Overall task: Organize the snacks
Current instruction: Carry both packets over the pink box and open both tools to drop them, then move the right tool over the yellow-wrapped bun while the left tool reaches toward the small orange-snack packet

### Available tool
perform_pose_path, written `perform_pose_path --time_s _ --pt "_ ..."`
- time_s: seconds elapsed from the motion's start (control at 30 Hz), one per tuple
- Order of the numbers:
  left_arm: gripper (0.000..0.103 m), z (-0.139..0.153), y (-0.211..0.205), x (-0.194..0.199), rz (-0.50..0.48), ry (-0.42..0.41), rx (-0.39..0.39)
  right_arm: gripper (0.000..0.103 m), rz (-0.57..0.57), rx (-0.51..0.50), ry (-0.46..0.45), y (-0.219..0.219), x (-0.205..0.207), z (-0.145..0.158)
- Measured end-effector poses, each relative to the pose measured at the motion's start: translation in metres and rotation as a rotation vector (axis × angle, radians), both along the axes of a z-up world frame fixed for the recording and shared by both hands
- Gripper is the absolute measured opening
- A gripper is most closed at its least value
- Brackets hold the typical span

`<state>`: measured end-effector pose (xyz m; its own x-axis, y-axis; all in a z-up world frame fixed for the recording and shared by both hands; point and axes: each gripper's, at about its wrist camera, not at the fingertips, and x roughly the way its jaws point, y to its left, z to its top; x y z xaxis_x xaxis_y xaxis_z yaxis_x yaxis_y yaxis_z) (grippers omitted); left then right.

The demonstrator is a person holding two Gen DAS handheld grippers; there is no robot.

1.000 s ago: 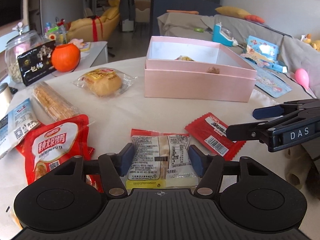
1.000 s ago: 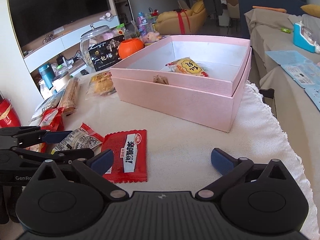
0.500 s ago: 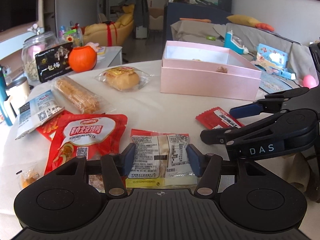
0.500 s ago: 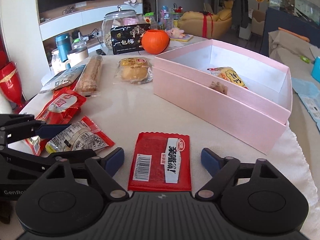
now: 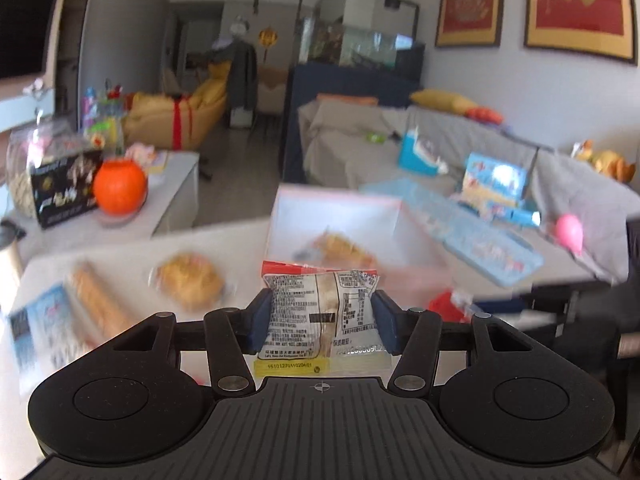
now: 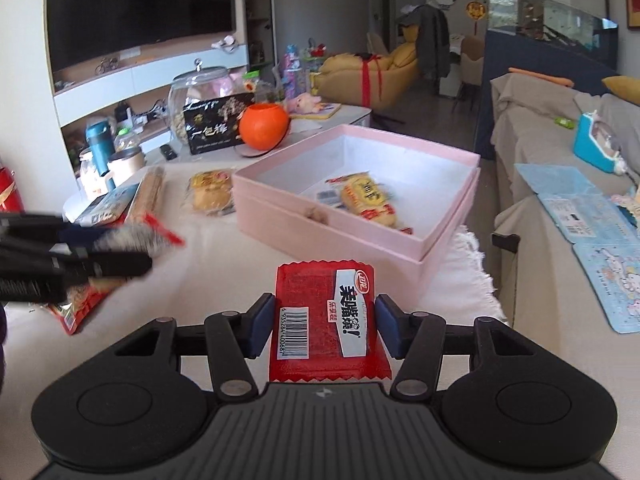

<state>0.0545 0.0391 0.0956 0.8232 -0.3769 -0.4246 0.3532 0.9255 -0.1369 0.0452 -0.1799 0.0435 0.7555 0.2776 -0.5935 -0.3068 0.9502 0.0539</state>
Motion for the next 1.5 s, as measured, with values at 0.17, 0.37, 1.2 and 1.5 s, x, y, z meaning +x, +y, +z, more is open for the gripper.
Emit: perform_pose_path --time_s 0.17,0.37,1.2,1.5 --pt "0.063 0.028 -0.027 0.090 -0.035 -0.054 -0.138 0.055 -0.014 0.022 0.009 -0.006 0.001 -0.003" --pt "0.057 -0.010 -0.043 0.138 -0.009 0.078 -0.073 0.055 -0.005 -0.002 0.004 -0.005 -0.004 -0.003" --pt "0.057 -0.055 0.095 0.002 0.353 0.101 -0.069 0.070 0.062 0.010 -0.001 0.074 0.088 0.043" --pt "0.057 -0.090 0.179 -0.029 0.671 0.121 -0.262 0.070 0.159 -0.027 0.032 0.160 0.102 0.019"
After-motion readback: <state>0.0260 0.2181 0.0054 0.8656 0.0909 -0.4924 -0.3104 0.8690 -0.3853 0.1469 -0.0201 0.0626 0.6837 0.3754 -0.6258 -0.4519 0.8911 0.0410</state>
